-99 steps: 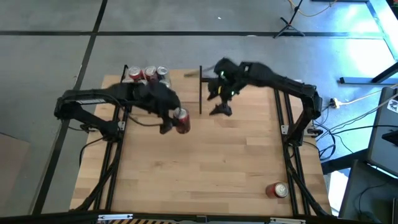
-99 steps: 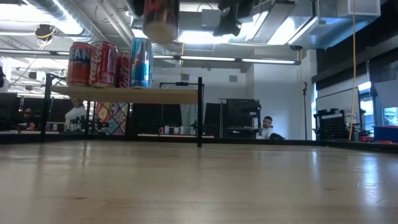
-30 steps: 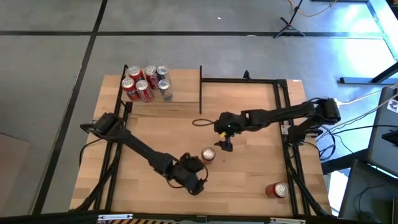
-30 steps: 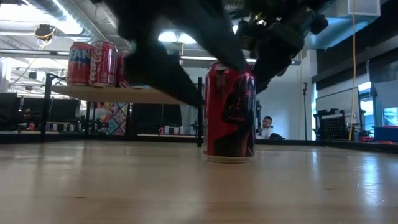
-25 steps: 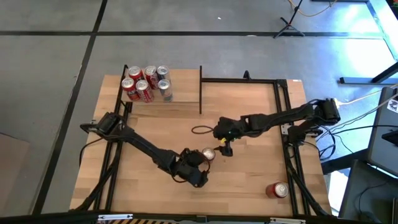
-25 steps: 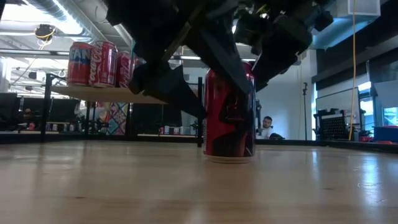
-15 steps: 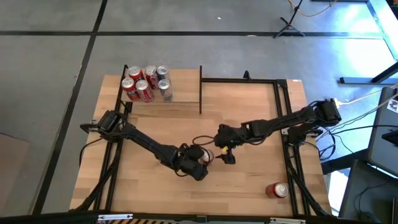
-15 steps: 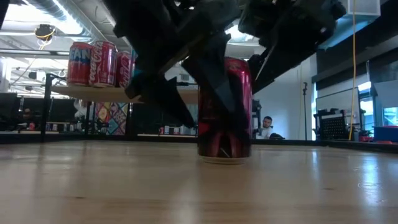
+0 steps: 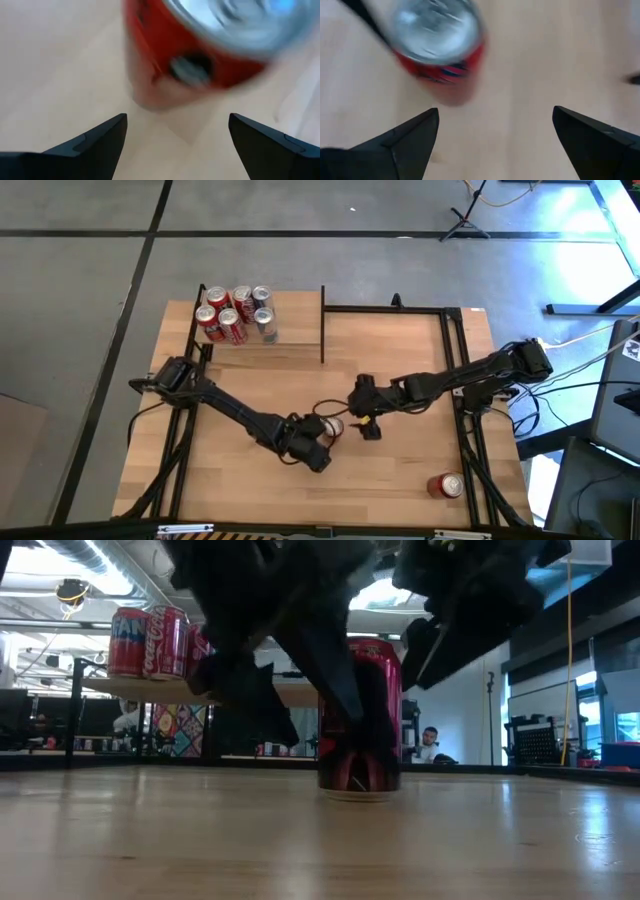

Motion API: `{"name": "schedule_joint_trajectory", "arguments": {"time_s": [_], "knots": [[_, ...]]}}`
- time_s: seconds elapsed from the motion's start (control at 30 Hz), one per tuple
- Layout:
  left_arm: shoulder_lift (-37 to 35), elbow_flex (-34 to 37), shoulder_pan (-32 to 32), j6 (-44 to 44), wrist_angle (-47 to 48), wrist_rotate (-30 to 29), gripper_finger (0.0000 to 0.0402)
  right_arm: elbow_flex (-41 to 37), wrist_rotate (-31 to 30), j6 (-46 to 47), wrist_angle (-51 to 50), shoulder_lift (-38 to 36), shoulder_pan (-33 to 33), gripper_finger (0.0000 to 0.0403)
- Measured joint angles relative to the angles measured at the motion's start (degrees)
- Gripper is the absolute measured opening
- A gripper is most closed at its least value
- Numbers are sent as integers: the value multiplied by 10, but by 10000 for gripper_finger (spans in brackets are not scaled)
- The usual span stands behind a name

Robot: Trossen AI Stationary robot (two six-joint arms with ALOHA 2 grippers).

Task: Place canned beverage on shelf
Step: Put the top red-black soda can on the shelf

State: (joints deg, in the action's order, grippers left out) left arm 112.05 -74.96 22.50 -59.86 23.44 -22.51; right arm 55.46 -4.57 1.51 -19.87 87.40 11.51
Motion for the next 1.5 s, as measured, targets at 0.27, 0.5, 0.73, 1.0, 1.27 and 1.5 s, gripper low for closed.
{"name": "schedule_joint_trajectory", "arguments": {"time_s": [0.27, 0.5, 0.73, 1.0, 1.27, 1.5], "knots": [[-4, 0, 30, -30, -31, -61, 337, 0, -99, 12, 64, 15, -15, 381], [-4, -1, 23, -37, -16, -84, 337, 0, -38, 15, 105, 38, -8, 381], [-4, -1, 10, -46, 14, -82, 337, -1, -37, 35, 80, 35, 5, 381], [-3, 1, 4, -43, 74, -74, 337, 0, 7, 56, 82, 34, 22, 381], [-16, 0, -1, -33, 61, -79, 337, 0, -10, 49, 83, 34, 20, 381], [-24, 0, -4, -25, 63, -83, 337, 0, -8, 41, 80, 34, 20, 381]]}}
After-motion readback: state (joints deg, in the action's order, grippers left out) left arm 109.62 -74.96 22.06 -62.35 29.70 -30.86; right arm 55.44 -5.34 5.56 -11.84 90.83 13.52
